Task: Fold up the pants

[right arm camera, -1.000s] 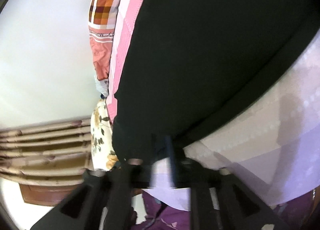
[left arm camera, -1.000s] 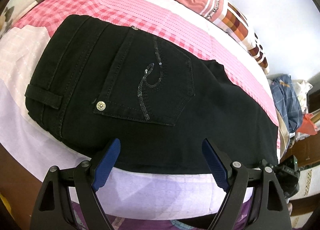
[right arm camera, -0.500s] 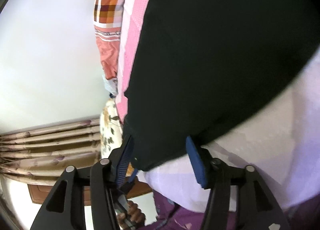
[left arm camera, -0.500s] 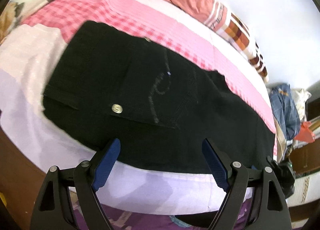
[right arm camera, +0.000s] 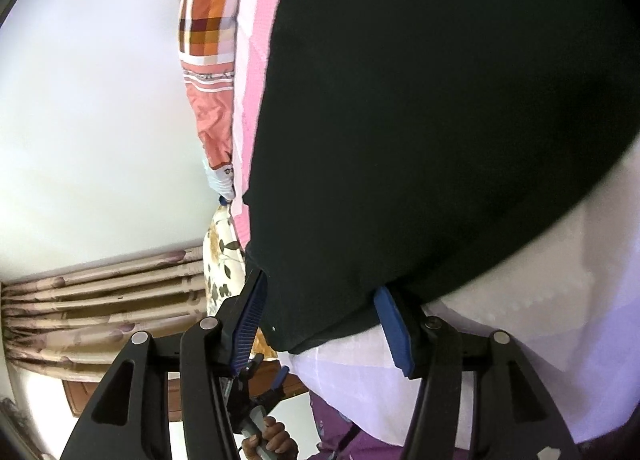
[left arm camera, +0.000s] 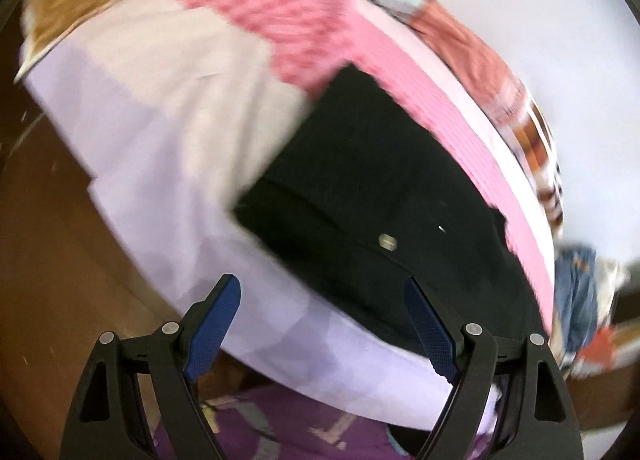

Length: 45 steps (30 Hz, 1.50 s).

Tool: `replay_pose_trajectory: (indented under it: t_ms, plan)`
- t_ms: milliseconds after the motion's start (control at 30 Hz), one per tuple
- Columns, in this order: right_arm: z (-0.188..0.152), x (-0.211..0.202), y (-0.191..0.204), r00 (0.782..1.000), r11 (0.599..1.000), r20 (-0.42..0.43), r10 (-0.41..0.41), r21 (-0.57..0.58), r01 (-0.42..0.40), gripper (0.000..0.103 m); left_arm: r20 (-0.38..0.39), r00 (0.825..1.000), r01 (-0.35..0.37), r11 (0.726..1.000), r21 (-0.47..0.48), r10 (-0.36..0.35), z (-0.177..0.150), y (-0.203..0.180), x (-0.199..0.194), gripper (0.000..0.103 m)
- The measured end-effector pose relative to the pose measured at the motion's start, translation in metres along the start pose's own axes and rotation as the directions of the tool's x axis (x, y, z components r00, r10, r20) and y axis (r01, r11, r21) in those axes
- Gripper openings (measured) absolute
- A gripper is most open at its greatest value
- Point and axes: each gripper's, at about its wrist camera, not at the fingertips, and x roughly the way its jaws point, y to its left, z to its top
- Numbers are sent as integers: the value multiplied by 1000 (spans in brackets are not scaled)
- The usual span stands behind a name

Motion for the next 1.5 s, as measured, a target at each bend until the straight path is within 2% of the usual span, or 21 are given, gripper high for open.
replay_pose_trajectory:
  t_ms: [67,167,333,500,533,633,667,733,867,1033,1167,1267,1433,1500]
  plan:
    - [0,4,1,1000,1000,-5,1,-10,-1,53,-22,999,24,998,-59,-26,4,16,3,84]
    - [-1,7,0,1000,1000,-4,10,-13,-10,51,-46,997,63,994,-93,-67,5,23,8,84]
    - [-2,6,-11,997,995,10,72,74,-73,50,-15,997,80,995,-52,-81,15,14,7,84]
    - [-2,8,-16,998,988,-6,68,139,-67,40,34,996,85,996,-22,-84,29,4,0,84]
    - [-3,8,-14,998,990,-6,55,130,-54,35,28,995,99,995,-13,-98,30,0,0,84]
    - [-5,9,-11,999,996,-12,-32,86,32,6,-3,994,109,993,32,-109,29,-11,6,84]
    - [-5,10,-11,998,996,-11,-56,72,56,6,-12,995,104,993,49,-104,28,-16,9,84]
    - [-3,10,-11,999,997,-9,-54,50,54,6,-27,995,95,993,67,-93,26,-19,15,84]
    - [-6,9,2,995,995,-9,-98,-33,98,5,-39,996,77,995,59,-75,26,-16,24,84]
    - [-12,0,18,991,986,-29,-128,-111,124,5,-12,999,52,996,69,-51,28,-14,21,84]
    - [-12,3,9,988,987,-49,-145,-70,142,5,-23,999,35,996,80,-34,29,-15,26,84]
    - [-12,3,8,985,983,-53,-165,-86,161,5,-26,999,31,996,84,-29,29,-15,27,84]
    - [-5,1,2,996,996,-60,-72,-47,69,11,-32,999,19,995,97,-16,29,-16,29,84]
    - [-5,-4,2,999,999,-44,-31,-24,30,22,-29,1000,10,994,109,-6,28,-18,30,84]
